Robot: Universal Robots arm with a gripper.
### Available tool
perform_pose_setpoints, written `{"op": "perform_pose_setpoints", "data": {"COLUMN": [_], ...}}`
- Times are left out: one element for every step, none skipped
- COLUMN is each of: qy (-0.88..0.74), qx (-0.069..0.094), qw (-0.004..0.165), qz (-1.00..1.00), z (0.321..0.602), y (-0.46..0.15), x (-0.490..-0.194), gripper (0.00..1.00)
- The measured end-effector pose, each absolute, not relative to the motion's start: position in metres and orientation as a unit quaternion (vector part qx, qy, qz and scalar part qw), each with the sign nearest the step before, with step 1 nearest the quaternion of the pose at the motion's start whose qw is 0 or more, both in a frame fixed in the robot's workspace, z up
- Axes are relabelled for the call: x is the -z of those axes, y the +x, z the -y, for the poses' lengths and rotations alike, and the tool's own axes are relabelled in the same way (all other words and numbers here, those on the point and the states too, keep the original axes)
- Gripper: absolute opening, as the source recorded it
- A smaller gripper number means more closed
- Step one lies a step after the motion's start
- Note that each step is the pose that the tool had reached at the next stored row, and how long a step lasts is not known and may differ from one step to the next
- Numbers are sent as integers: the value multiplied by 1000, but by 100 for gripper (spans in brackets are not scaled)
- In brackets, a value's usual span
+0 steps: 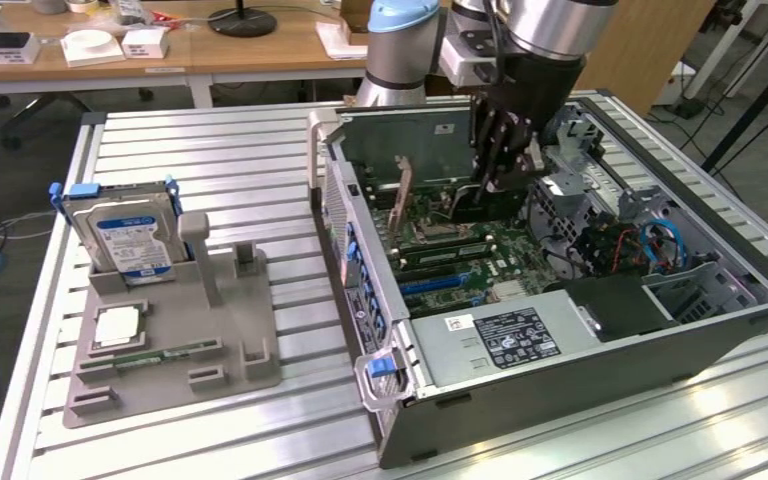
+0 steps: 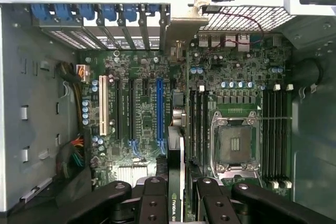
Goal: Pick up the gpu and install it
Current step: 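Insert the gpu into the slot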
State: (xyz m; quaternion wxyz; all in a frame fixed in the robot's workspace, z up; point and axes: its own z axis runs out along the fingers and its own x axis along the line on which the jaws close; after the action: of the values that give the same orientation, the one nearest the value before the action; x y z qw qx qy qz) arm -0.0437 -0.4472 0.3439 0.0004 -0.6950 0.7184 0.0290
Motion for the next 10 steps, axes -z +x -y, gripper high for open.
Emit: {"op": "perform_pose_setpoints", "data": {"qy": [-695,-695,-695,-695,-695,-695,-695,-695,-695,-695], "qx": [-29,-29,-29,-29,-29,-29,-29,-29,-29,-29], "qw": [0,0,0,0,0,0,0,0,0,0], "qz": [-719,-719,-719,-719,-719,-719,-719,-719,-719,-719], "z": [447,447,447,447,447,447,447,447,447,447], "y": [-44,-44,-44,-44,-44,-44,-44,-44,-44,-44], "x": [-342,-340,-338,-336,-335,-333,-331,-330,-330,-330], "gripper": [26,26,26,26,26,26,26,26,26,26]}}
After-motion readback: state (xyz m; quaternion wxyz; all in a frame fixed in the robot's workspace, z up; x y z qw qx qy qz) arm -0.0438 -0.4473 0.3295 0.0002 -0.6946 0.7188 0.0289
